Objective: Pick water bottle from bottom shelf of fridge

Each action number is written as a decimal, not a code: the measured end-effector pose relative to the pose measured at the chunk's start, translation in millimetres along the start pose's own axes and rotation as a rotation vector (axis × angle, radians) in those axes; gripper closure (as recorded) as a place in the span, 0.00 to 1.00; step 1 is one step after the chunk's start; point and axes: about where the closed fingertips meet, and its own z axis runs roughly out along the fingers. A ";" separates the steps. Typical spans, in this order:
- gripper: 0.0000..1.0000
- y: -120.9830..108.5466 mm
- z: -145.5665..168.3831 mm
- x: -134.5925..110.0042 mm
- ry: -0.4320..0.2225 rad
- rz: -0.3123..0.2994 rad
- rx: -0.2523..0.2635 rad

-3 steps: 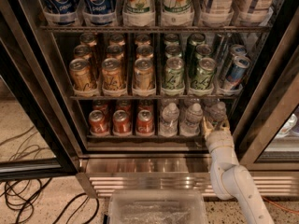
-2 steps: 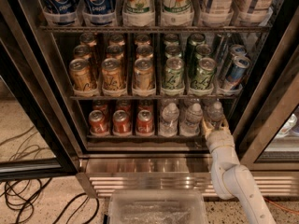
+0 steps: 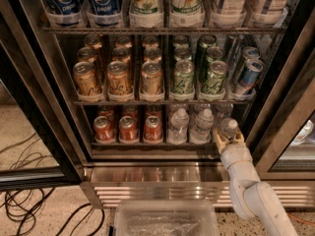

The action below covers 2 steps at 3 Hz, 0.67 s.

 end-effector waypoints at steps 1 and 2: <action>1.00 2.2 -7.0 -4.0 -0.015 0.012 -0.011; 1.00 4.9 -19.1 -11.5 -0.043 0.028 -0.027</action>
Offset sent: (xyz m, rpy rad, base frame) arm -0.0961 0.0165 0.0403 0.1158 -0.1625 0.1412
